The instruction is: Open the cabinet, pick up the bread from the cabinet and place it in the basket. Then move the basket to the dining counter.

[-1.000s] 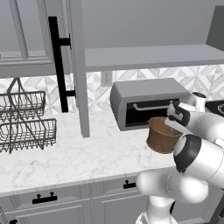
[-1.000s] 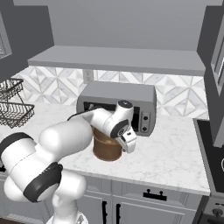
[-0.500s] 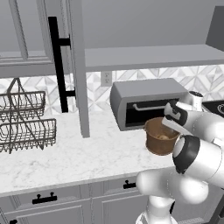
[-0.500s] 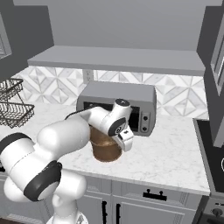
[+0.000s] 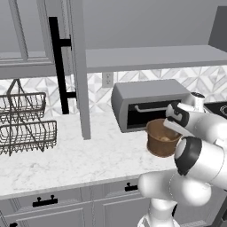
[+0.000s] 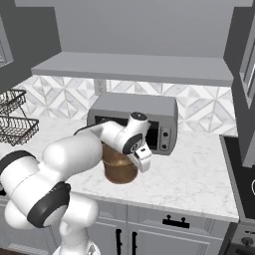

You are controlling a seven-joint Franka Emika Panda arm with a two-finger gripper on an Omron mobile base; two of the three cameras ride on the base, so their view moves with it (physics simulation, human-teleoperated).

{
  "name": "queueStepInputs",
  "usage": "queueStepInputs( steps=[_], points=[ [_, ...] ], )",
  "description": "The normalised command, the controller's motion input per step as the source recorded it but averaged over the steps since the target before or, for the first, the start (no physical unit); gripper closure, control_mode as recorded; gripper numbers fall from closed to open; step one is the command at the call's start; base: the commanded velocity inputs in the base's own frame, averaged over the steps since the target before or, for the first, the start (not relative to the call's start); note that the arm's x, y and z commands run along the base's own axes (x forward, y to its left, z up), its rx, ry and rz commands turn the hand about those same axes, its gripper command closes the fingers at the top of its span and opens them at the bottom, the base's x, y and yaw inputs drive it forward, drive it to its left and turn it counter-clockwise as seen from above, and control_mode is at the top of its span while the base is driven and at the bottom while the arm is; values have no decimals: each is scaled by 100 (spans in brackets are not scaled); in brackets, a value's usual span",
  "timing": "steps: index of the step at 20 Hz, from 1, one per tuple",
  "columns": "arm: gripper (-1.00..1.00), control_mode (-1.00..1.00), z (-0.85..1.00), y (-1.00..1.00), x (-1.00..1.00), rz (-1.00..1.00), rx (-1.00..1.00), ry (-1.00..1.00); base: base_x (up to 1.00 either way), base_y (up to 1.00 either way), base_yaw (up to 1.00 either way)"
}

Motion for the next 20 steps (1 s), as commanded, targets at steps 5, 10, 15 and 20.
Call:
queueStepInputs(
  steps=[5,10,15,20],
  points=[
    [100,-100,4,13,-37,0,3,-4,0,0,0],
    [100,-100,33,15,-37,0,10,-3,0,0,0],
    [100,-100,71,13,-33,-2,5,0,0,0,0],
    [100,-100,84,9,-51,0,0,8,0,0,0]
  ],
)
